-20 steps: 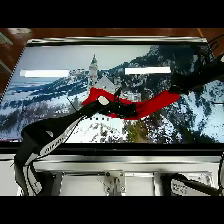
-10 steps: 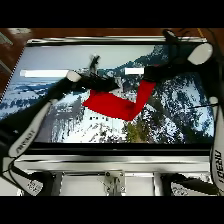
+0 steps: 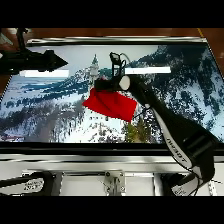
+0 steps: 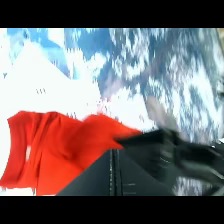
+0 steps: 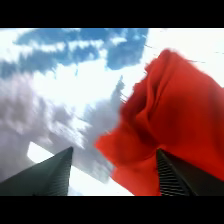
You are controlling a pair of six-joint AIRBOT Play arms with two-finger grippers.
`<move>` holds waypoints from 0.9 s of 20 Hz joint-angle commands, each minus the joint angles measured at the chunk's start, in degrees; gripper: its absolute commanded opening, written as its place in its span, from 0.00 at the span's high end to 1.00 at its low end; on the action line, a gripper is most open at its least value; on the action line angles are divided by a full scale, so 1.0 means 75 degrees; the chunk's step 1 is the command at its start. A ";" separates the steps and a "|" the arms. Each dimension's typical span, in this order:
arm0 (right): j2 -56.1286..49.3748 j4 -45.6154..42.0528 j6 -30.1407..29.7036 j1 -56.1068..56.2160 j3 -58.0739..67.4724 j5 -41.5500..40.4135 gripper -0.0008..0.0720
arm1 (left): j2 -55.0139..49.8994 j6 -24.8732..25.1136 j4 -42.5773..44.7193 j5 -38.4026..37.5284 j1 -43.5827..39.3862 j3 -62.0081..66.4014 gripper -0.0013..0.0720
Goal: Fold the shirts.
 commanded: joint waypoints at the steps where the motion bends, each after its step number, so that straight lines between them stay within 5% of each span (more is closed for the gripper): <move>1: -0.0635 0.1183 0.0845 0.0420 0.0009 -0.2221 0.11 | 0.0280 0.0274 0.0079 -0.1119 0.0023 0.0003 0.92; 5: -0.0073 0.0758 0.0440 -0.0160 0.0009 -0.0755 0.11 | 0.0274 0.0417 0.0082 -0.0982 -0.0303 0.0003 0.92; 9: 0.0851 -0.2614 -0.0006 -0.1437 0.0006 0.3995 0.10 | 0.0274 0.0472 0.0085 -0.0968 -0.0289 0.0003 0.92; 11: 0.0863 -0.3028 -0.0099 -0.2355 -0.0189 0.5910 0.06 | 0.0274 0.0495 0.0239 -0.0976 -0.0283 0.0003 0.92; 15: 0.0863 0.0274 -0.0615 -0.3710 -0.1970 0.4905 0.06 | 0.0277 0.0463 0.0484 -0.0976 -0.0283 0.0006 0.92; 18: 0.0737 0.0997 -0.0723 -0.3555 -0.2932 0.3485 0.06 | 0.0283 0.0463 0.0484 -0.0982 -0.0280 0.0009 0.92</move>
